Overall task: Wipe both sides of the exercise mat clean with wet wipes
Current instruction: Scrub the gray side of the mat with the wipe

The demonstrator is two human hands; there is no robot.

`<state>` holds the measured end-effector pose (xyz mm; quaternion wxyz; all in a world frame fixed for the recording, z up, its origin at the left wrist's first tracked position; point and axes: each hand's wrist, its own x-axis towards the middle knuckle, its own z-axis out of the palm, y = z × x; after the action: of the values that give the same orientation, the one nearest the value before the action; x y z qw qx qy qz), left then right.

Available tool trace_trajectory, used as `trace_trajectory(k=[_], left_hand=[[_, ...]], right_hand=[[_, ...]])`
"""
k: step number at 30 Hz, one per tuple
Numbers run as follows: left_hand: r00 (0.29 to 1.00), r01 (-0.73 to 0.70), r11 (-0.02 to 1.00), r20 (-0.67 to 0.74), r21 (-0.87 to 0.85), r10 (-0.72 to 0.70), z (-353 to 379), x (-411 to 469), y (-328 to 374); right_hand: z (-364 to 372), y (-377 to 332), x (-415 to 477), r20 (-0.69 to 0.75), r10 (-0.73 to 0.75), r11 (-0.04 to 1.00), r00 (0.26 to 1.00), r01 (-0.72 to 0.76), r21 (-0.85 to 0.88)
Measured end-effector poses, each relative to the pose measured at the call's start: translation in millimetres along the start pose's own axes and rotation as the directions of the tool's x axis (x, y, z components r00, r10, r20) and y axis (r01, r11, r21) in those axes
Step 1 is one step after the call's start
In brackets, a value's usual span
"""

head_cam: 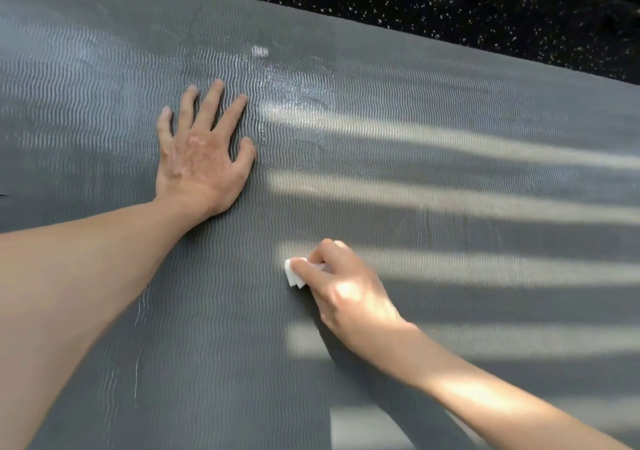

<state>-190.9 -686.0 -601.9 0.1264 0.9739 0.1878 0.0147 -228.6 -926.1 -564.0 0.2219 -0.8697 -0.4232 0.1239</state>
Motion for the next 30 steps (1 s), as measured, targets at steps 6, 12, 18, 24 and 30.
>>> trace_trajectory(k=[6,12,18,24,30], left_hand=[[1.000,-0.010,1.000,0.008,0.019,0.010,-0.1,-0.8,1.7],[1.000,-0.018,0.998,0.015,0.056,0.017,-0.7,-0.7,2.3],[0.996,-0.046,0.980,0.083,0.194,0.031,5.4,-3.4,4.4],[0.991,-0.055,0.988,0.130,0.146,0.036,2.9,-58.1,14.6],[0.982,-0.157,0.978,0.127,0.137,0.140,8.5,-148.7,13.0]], right_hand=[[3.1,-25.2,-45.0,0.196,-0.048,0.998,0.979,0.040,0.043],[15.8,-29.2,-58.4,0.124,0.026,1.000,0.992,-0.024,-0.021],[9.5,-20.3,-39.8,0.039,0.064,0.997,0.997,-0.062,-0.034],[15.5,-44.7,-106.5,0.291,-0.161,0.971,0.943,0.203,-0.122],[21.2,-52.4,-103.5,0.254,-0.057,0.981,0.965,0.101,-0.163]])
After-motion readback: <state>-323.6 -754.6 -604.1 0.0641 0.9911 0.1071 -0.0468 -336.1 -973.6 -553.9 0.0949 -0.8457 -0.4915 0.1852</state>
